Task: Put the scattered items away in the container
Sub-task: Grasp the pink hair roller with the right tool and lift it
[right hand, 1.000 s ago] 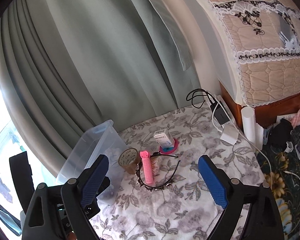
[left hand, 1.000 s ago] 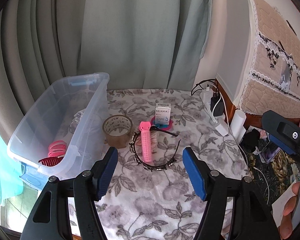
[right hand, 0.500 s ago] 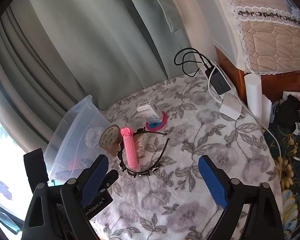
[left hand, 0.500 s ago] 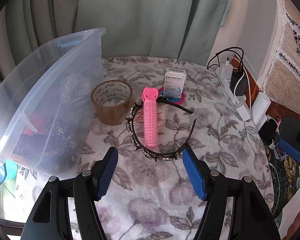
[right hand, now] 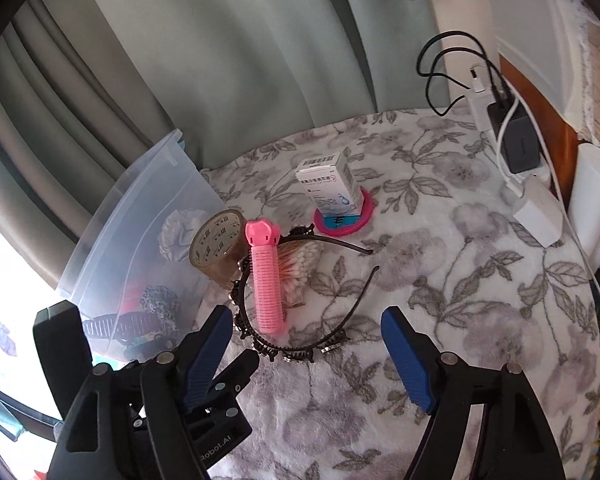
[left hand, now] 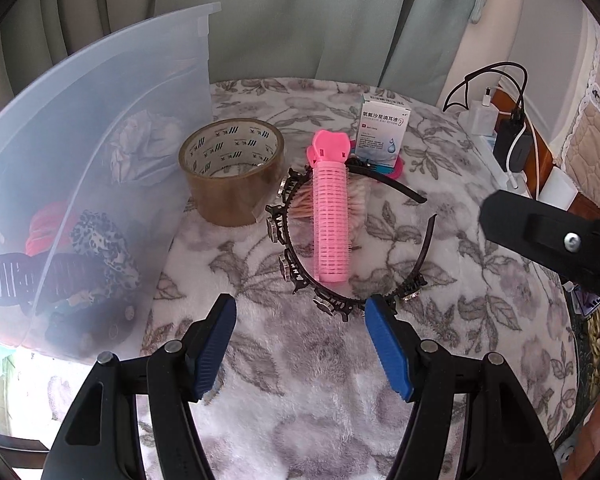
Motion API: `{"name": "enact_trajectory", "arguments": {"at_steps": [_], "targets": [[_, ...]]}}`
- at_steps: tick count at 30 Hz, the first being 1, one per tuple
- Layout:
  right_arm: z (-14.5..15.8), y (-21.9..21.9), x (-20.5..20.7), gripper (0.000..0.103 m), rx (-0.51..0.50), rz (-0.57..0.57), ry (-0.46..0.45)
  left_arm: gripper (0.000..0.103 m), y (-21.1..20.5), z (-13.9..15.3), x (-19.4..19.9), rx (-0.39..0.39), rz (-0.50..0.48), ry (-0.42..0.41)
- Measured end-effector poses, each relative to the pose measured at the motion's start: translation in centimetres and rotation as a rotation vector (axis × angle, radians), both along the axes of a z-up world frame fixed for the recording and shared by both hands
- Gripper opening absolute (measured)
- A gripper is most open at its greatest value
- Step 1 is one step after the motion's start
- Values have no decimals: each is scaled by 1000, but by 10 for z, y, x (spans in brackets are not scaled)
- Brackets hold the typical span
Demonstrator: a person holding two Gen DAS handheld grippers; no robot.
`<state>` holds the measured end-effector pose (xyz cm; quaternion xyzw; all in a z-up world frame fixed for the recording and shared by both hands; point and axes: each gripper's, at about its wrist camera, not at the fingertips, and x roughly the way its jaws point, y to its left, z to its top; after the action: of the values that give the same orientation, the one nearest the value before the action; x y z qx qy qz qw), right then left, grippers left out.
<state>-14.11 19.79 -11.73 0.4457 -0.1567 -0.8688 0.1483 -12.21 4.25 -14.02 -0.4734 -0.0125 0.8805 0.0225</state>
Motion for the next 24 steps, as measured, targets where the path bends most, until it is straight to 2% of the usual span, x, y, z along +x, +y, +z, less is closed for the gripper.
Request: {"name": "enact_trajectory", "arguments": {"at_steps": [4, 8, 12, 15, 20, 24], "targets": [[-12, -20, -20, 63, 12, 69, -31, 68, -5, -2, -3, -4, 8, 4], [-24, -39, -37, 63, 21, 115, -58, 68, -8, -4, -6, -11, 11, -4], [-37, -55, -49, 50, 26, 150, -91, 68, -13, -9, -9, -13, 19, -15], [-46, -60, -54, 49, 38, 144, -114, 68, -18, -11, -12, -1, 23, -20], [-54, -58, -57, 26, 1, 131, -134, 68, -23, -11, -13, 21, 32, -22], [-47, -51, -54, 22, -11, 115, -109, 68, -25, -10, -16, 36, 30, -19]]}}
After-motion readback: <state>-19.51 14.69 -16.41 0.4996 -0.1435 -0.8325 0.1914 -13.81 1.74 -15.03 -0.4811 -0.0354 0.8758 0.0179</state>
